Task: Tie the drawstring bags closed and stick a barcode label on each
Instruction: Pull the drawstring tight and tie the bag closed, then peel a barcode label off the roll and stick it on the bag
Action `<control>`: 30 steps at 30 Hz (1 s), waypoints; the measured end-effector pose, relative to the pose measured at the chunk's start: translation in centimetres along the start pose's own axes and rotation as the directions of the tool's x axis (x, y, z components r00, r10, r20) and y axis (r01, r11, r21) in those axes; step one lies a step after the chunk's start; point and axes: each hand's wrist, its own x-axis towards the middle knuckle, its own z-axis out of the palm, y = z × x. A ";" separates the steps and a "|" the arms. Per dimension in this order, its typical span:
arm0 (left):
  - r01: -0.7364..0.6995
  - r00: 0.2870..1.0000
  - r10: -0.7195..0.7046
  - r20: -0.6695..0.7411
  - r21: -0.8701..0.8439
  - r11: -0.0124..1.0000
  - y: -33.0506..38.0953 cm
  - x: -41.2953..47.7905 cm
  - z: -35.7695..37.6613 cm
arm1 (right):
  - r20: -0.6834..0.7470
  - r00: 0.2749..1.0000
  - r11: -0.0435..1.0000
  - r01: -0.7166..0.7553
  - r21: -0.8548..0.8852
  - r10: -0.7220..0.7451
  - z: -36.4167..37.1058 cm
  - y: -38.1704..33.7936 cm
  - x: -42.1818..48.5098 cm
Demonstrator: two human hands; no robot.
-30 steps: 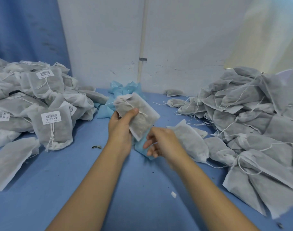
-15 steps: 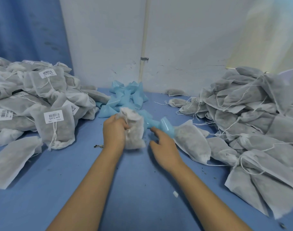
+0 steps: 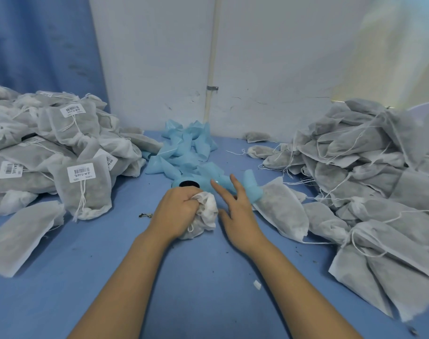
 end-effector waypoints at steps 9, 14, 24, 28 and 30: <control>-0.008 1.000 0.008 0.001 -0.039 0.999 -0.2 -0.1 -0.1 | -0.293 0.955 0.998 -0.056 -0.003 0.053 0.2 0.1 -0.2; 0.097 0.995 -0.091 0.037 -0.218 0.971 -0.2 -0.1 -0.2 | -0.353 0.924 0.980 -0.084 0.178 0.144 0.1 0.1 -0.3; 0.223 0.967 -0.170 0.190 -0.304 0.926 1.0 0.5 0.5 | -0.170 0.960 0.905 -0.138 0.402 0.222 0.7 -0.4 -0.6; 0.191 0.976 -0.144 0.161 -0.327 0.925 1.4 0.4 1.0 | -0.264 0.926 0.875 -0.120 0.468 0.269 0.1 -0.2 -0.7; 0.166 0.984 -0.134 0.120 -0.318 0.934 1.3 0.4 1.0 | -0.250 0.932 0.881 -0.127 0.457 0.264 0.2 -0.3 -0.7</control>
